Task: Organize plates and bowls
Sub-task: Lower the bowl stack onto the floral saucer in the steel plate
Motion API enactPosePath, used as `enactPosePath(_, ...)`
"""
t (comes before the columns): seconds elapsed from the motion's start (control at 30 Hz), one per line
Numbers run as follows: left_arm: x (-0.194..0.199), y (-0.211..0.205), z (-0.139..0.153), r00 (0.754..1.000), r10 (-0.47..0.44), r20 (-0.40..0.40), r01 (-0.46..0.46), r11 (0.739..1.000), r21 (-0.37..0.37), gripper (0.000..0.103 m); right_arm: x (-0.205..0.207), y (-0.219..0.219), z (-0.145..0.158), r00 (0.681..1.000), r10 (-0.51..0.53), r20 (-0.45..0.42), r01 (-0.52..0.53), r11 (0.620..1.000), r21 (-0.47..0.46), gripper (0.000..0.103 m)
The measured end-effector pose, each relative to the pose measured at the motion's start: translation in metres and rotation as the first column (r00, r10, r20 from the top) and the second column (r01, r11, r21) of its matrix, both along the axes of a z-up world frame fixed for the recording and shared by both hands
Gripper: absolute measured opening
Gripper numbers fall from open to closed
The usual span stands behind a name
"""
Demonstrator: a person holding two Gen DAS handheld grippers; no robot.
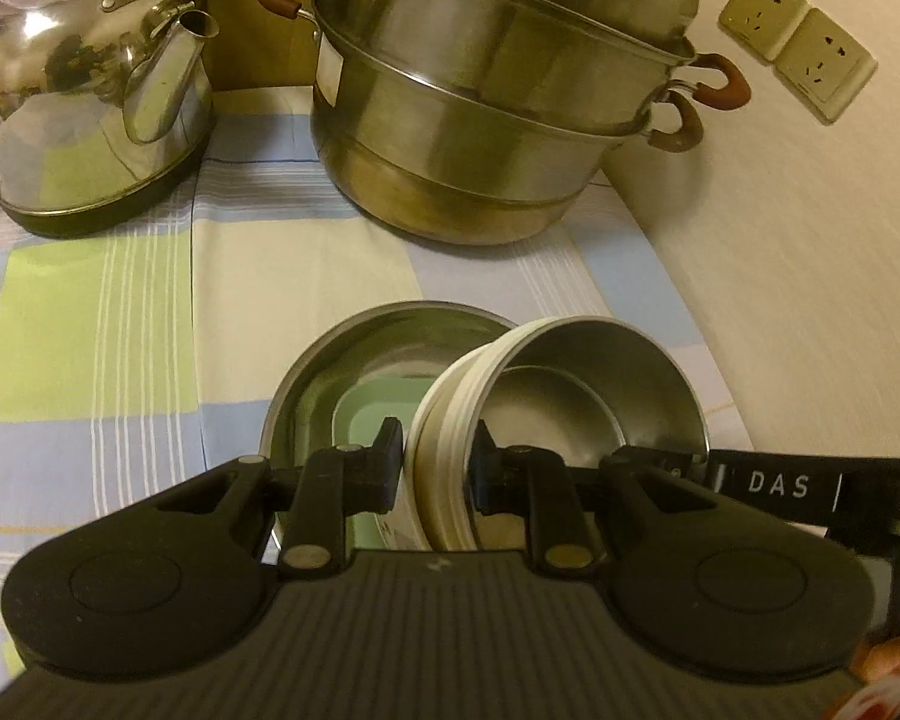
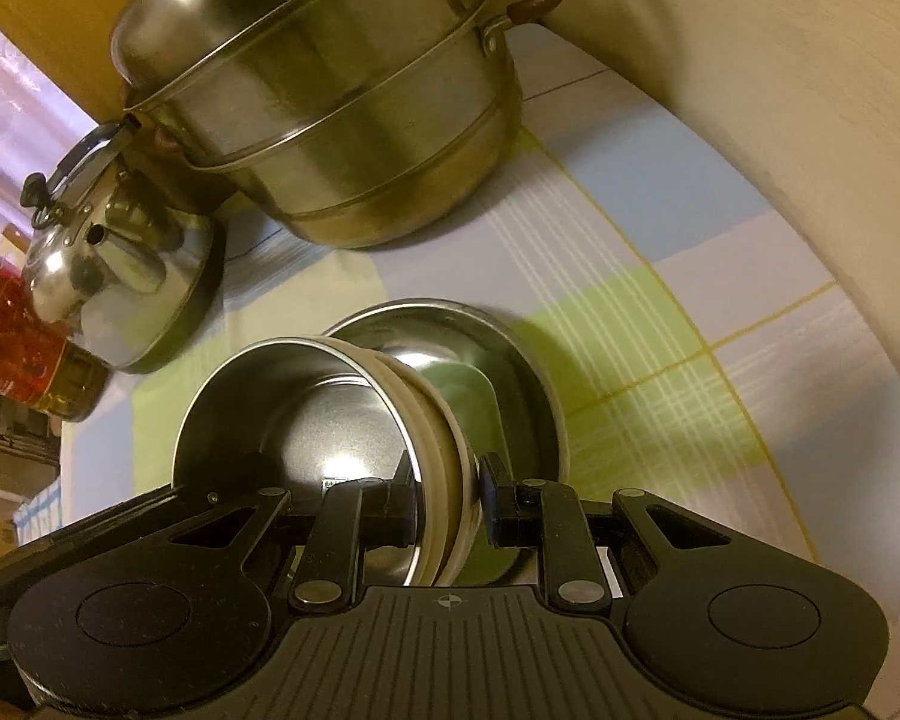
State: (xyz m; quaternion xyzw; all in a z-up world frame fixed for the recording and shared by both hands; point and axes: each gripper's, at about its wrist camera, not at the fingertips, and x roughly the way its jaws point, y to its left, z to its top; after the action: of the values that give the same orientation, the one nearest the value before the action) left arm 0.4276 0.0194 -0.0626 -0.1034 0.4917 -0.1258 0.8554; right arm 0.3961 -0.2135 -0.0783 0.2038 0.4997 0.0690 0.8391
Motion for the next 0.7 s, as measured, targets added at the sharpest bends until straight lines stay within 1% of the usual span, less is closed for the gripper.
enactPosePath(0.13,0.006,0.001,-0.009,1.000,0.005,-0.015,-0.005,1.000,0.005,0.019,0.006,-0.002,-0.013,1.000,-0.011,-0.017,0.012,1.000,0.029,0.021)
enactPosePath(0.4,0.012,0.001,-0.024,1.000,0.002,-0.031,-0.002,1.000,0.008,0.020,0.012,-0.001,-0.029,0.999,-0.017,-0.029,0.018,0.999,0.035,0.021)
enactPosePath(0.7,0.015,0.000,-0.033,0.999,0.003,-0.044,-0.002,1.000,0.011,0.020,0.014,-0.001,-0.036,0.999,-0.018,-0.042,0.020,0.999,0.038,0.021)
